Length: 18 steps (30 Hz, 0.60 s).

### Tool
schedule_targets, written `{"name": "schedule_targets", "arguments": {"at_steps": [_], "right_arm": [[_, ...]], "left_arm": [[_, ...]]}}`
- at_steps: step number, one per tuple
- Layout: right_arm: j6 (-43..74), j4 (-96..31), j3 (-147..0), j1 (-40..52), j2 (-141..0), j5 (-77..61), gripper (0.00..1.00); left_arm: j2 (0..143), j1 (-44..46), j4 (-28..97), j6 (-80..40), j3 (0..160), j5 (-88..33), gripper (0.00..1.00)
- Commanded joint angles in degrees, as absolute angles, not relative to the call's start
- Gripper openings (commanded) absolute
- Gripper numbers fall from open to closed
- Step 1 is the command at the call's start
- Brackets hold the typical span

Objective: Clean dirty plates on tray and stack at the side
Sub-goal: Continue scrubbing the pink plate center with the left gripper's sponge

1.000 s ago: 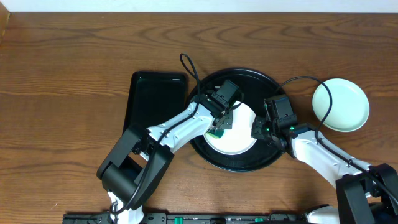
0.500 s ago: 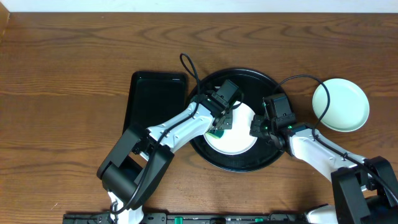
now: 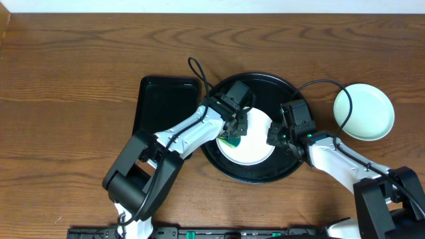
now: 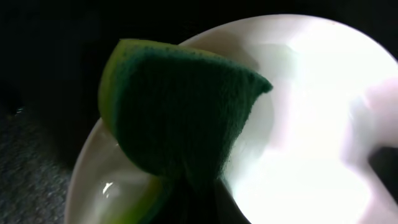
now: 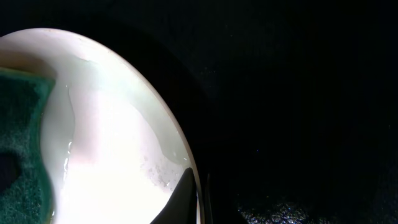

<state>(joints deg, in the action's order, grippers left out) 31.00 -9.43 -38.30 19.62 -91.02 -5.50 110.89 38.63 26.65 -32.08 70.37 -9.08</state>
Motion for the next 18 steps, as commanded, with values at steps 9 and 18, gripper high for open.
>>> {"name": "schedule_targets", "arguments": {"at_steps": [9,18], "right_arm": [[31.0,-9.0,-37.6,19.9,-94.1,-8.0,0.01],[31.0,-9.0,-37.6,19.9,-94.1,-8.0,0.01]], "left_arm": [[108.8,40.6,25.1,-31.1,69.5,-23.4,0.07],[98.5,38.8,26.1,-30.7,69.5,-14.3,0.07]]}}
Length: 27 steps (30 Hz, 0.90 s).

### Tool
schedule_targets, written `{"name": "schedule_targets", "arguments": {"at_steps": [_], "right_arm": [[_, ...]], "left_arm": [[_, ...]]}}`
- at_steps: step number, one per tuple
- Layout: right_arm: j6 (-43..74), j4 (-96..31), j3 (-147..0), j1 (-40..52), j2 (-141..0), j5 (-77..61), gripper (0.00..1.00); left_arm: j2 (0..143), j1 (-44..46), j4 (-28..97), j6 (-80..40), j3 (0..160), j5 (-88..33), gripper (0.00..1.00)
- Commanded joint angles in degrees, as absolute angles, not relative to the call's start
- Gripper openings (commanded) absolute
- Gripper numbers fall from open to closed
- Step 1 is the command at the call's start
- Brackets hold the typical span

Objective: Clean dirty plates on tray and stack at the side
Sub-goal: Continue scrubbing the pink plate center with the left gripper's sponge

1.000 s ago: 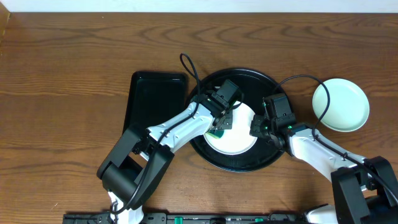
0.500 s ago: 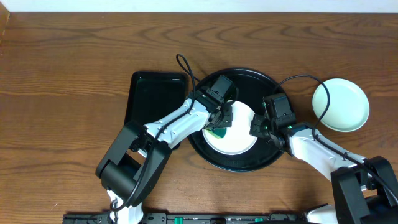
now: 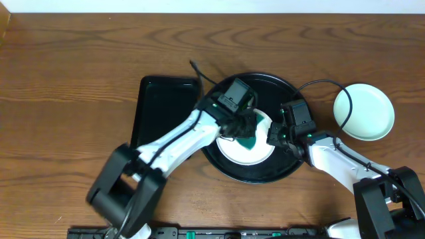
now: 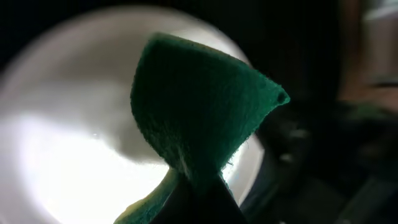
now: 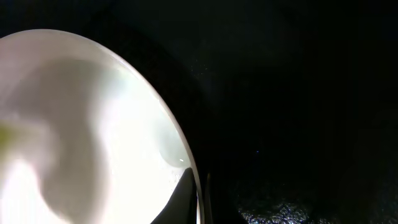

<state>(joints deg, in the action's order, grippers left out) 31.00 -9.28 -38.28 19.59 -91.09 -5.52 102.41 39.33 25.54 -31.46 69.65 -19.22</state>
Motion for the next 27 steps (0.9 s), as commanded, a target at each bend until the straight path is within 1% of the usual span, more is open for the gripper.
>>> {"name": "schedule_targets", "arguments": {"at_steps": [1,6,11,20,27], "right_arm": [[31.0,-9.0,-37.6,19.9,-94.1,-8.0,0.01],[31.0,-9.0,-37.6,19.9,-94.1,-8.0,0.01],[31.0,-9.0,-37.6,19.9,-94.1,-8.0,0.01],[31.0,-9.0,-37.6,19.9,-94.1,-8.0,0.01],[31.0,-9.0,-37.6,19.9,-94.1,-8.0,0.01]], "left_arm": [[98.2,38.8,26.4,-30.7,69.5,-12.6,0.07],[98.6,38.8,28.4,-30.7,69.4,-7.9,0.08],[100.1,38.8,29.1,-30.7,68.3,-7.0,0.08],[103.9,38.8,29.5,-30.7,68.2,0.6,0.08],[105.2,38.8,29.5,-30.7,68.2,1.2,0.08]]}}
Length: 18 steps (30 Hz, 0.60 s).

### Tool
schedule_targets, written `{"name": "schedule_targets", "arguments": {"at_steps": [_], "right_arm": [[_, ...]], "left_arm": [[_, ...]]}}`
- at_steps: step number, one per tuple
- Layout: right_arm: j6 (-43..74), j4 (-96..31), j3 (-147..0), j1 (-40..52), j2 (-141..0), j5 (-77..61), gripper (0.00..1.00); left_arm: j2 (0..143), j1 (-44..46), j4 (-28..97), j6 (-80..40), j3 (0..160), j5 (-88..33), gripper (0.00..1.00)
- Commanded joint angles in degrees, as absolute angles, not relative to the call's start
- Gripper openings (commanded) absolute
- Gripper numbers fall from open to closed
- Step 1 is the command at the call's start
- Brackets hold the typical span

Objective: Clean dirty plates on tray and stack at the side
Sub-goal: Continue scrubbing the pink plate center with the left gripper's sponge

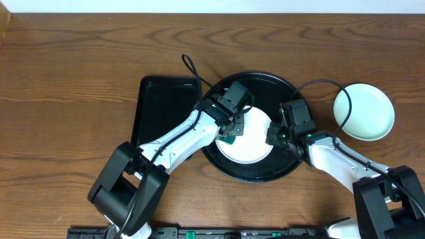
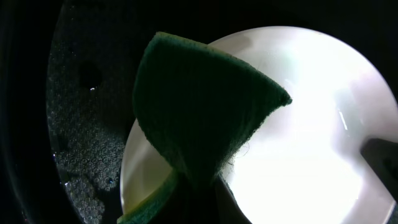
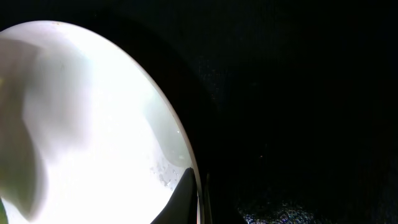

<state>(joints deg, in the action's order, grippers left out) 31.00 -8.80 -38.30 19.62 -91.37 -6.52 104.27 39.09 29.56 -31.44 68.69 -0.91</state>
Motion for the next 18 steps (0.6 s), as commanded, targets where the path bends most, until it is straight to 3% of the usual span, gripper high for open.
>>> {"name": "schedule_targets", "arguments": {"at_steps": [1,12,18], "right_arm": [[31.0,-9.0,-37.6,19.9,-94.1,-8.0,0.01],[31.0,-9.0,-37.6,19.9,-94.1,-8.0,0.01],[31.0,-9.0,-37.6,19.9,-94.1,-8.0,0.01]], "left_arm": [[105.5,38.8,29.5,-30.7,68.2,1.5,0.08],[112.1,38.9,29.7,-32.3,68.2,1.7,0.08],[114.6,38.9,29.8,-32.2,68.1,-14.7,0.08]]}}
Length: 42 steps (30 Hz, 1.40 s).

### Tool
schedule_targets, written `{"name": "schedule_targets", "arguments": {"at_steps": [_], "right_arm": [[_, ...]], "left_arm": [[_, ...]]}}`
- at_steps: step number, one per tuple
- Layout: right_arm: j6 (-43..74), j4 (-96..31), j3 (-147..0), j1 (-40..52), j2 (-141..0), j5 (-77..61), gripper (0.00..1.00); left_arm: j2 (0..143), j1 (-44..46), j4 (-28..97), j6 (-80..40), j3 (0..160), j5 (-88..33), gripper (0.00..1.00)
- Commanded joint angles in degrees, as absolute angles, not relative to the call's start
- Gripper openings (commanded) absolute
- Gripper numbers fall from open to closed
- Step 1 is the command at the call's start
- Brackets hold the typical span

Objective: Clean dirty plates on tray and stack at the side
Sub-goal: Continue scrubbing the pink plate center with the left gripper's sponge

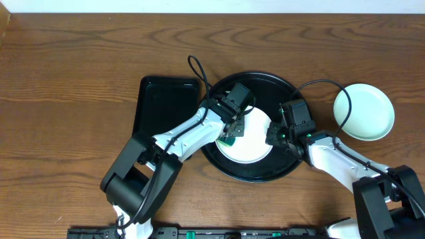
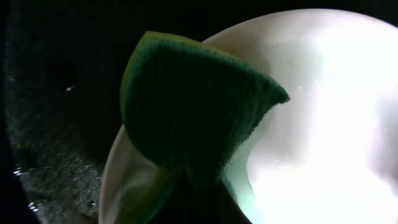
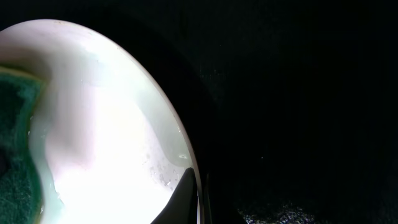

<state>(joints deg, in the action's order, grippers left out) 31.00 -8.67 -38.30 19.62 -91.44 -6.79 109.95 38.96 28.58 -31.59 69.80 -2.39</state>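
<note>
A white plate [image 1: 252, 143] lies in the round black tray [image 1: 285, 169]. My left gripper [image 1: 232, 136] is shut on a green and yellow sponge [image 2: 193, 106] pressed on the plate's left part [image 2: 323, 124]. The sponge's edge also shows in the right wrist view [image 3: 15, 137]. My right gripper [image 1: 274, 136] is shut on the plate's right rim [image 3: 186, 149], one finger [image 3: 183, 196] over the rim. A second white plate [image 1: 363, 111] rests on the table at the right.
A rectangular black tray [image 1: 163, 109] lies left of the round one. Black cables [image 1: 196, 70] loop above the tray. The wooden table [image 1: 80, 60] stretches around on all sides.
My left gripper with the sponge has shifted slightly down and right, further onto the plate's left part. My right gripper still grips the rim, unmoved.
The sponge was on the plate's left side, then near its upper right, then at the upper left edge, and now lower on the left. All that time my right gripper has held the plate's right rim in place.
</note>
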Motion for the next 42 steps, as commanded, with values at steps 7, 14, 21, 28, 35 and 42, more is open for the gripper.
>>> {"name": "schedule_targets", "arguments": {"at_steps": [7,14,21,28,35,42], "right_arm": [[31.0,-9.0,-37.6,19.9,-94.1,-8.1,0.01],[31.0,-9.0,-37.6,19.9,-94.1,-8.5,0.01],[31.0,-9.0,-37.6,19.9,-94.1,-8.4,0.01],[31.0,-9.0,-37.6,19.9,-94.1,-8.4,0.01],[31.0,-9.0,-37.6,19.9,-94.1,-8.4,0.01],[31.0,-9.0,-37.6,19.9,-94.1,-8.4,0.01]], "left_arm": [[114.5,38.8,28.1,-32.2,68.2,-29.1,0.08],[113.2,38.8,27.8,-32.2,69.4,-32.5,0.07],[107.8,37.8,27.8,-32.0,70.4,-30.0,0.07],[103.2,35.4,27.8,-30.5,70.4,-17.8,0.08],[103.5,34.8,28.2,-30.5,68.5,-7.8,0.08],[105.1,34.8,27.5,-30.5,65.6,-4.8,0.08]]}}
